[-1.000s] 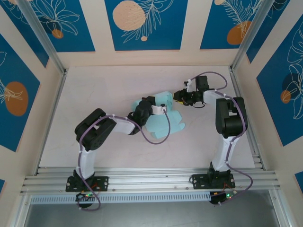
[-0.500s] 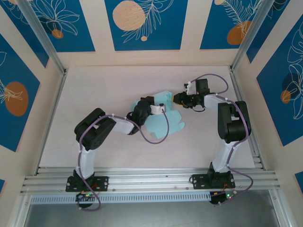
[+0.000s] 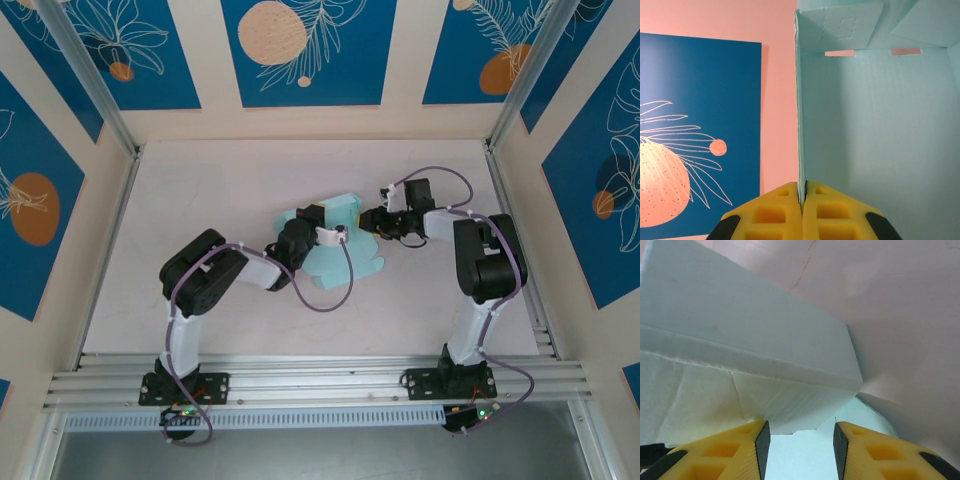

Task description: Fold the paper box

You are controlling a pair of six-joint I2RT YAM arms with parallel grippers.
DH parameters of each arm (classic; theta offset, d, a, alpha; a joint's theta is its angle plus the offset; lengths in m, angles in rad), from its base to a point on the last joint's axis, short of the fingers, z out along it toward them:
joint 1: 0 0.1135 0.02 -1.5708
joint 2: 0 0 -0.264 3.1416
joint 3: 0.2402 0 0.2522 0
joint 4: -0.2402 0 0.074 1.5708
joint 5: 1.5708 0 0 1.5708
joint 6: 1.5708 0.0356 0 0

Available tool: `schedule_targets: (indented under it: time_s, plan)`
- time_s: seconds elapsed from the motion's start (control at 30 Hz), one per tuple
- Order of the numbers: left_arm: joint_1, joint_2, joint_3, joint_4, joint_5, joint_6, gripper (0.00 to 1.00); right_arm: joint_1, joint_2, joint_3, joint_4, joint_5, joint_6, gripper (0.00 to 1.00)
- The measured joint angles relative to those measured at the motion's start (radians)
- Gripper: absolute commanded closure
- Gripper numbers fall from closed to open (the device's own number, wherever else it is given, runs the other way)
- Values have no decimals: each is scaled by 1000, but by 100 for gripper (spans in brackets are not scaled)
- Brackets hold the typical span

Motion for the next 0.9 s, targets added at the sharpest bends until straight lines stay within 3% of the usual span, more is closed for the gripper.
schedule_targets:
  time_s: [0.73, 0.9]
  plan:
    - [11, 3, 12, -23, 19, -19, 100, 48, 20, 27, 83, 92, -73, 58]
    - [11, 3, 12, -23, 19, -22, 100, 61, 22, 36, 86, 139, -92, 51]
